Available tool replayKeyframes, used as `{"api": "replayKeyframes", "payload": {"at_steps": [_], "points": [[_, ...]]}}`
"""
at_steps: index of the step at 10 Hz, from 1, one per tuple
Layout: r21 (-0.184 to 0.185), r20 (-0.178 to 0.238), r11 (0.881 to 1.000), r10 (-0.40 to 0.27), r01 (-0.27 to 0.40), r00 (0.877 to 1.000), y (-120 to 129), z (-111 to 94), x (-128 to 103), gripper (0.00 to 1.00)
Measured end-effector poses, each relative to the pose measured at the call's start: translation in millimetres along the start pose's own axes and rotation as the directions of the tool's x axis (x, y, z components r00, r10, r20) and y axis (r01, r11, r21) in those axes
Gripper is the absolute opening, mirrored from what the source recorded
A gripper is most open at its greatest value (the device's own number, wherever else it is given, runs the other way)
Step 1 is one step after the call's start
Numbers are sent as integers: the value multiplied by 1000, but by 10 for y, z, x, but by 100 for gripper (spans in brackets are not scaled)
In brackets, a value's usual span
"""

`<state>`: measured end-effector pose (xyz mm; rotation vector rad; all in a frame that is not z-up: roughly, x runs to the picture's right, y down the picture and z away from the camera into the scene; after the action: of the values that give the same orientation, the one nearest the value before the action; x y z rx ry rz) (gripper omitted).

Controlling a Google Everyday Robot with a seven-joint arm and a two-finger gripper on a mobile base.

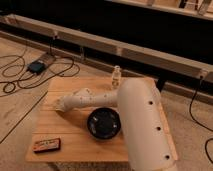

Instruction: Wipe the white sponge on the table

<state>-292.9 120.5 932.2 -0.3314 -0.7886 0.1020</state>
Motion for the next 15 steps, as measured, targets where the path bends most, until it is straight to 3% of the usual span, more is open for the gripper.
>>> {"api": "replayKeyframes", "payload": {"at_steps": [2,5,11,15], "points": [[7,-69,999,50,-50,996,-123,-276,410,0],[50,-118,993,117,-112,986,-236,-581,749,0],[143,-184,974,202,-177,962,-425,-1004,1256,0],[185,-220,968,211,-172,952,-634,-1116,1436,0]]}}
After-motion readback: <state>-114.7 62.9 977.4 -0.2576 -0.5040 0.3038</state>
